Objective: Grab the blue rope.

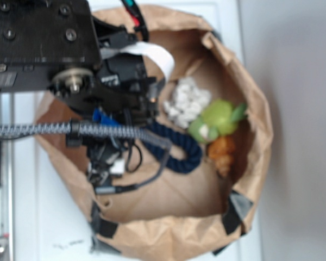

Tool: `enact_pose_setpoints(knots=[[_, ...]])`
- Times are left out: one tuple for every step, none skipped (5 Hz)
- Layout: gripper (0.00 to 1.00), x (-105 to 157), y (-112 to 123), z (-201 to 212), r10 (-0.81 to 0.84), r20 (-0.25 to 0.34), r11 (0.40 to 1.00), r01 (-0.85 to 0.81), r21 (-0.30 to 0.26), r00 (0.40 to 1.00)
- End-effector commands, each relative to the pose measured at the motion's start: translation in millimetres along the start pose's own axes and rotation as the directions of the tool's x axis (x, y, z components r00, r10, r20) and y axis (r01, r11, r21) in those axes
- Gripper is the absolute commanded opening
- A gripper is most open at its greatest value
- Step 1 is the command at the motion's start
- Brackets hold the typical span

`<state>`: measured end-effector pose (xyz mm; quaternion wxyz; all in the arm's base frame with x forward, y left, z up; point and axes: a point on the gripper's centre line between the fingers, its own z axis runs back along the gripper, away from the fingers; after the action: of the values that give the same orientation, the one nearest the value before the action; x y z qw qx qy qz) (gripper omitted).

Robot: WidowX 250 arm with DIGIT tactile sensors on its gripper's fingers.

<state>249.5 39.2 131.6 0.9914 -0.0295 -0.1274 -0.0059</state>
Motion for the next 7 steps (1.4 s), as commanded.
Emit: enact_pose_setpoints(knots=[[1.00,27,6,-28,0.023,0.025,0.999,-0.024,0.024,0.999],[1.00,34,9,-43,0.015,0.040,0.998,-0.017,0.052,0.999],[1.00,35,13,-53,0.009,0.067,0.998,-0.012,0.058,0.998],[1.00,33,16,-61,-0.002,0.092,0.998,-0.003,0.055,0.996],[1.00,31,18,-72,0.001,0.089,0.999,-0.004,0.040,0.996],[1.00,27,14,-84,-0.013,0.089,0.998,0.008,0.062,0.996],[0.00,21,10,-93,-0.013,0.104,0.995,0.003,0.095,0.995]])
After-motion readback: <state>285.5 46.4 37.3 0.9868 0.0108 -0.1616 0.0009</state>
